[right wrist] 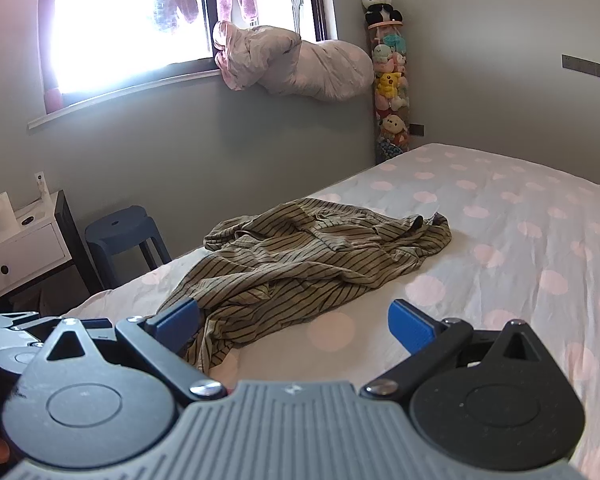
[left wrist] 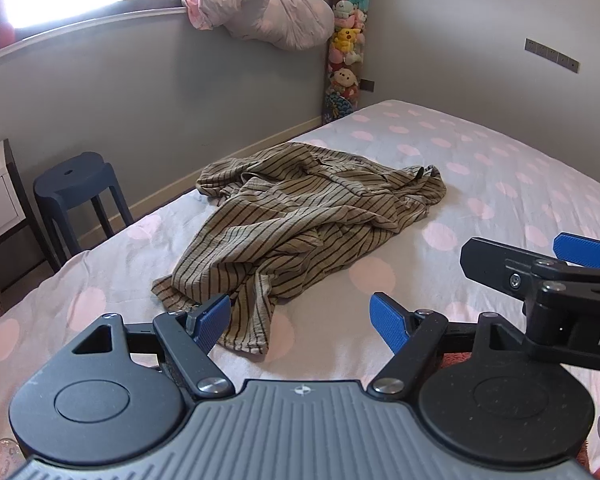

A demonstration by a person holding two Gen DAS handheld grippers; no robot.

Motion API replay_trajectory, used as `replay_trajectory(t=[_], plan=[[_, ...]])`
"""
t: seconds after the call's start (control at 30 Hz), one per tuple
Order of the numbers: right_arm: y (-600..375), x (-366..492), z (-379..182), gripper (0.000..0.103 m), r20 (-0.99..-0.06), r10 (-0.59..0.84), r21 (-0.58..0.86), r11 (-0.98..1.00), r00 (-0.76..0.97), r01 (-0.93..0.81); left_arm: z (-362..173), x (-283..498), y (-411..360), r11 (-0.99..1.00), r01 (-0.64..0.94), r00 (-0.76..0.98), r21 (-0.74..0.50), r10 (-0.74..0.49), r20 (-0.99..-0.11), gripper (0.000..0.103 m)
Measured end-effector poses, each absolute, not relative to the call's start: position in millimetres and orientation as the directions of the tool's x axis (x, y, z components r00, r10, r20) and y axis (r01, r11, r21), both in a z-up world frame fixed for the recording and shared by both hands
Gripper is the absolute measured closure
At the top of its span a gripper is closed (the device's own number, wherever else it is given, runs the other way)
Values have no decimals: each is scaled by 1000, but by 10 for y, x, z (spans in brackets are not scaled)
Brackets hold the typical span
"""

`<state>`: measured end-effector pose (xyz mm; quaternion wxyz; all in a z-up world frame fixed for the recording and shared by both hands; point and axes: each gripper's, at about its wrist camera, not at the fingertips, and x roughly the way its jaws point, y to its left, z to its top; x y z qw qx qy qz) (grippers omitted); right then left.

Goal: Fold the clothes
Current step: 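Approach the crumpled striped shirt on the bed with both tools open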

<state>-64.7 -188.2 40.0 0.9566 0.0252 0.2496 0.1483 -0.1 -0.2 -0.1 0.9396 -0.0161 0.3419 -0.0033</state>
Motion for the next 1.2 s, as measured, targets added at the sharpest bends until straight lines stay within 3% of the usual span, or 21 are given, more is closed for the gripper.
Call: replay_trajectory(t=[1.2], plan=[[-1990,-747,398,1,-487,274,149,962,829,-230,-20,-14,-144,1000,21,764,21,-3,-645,27]])
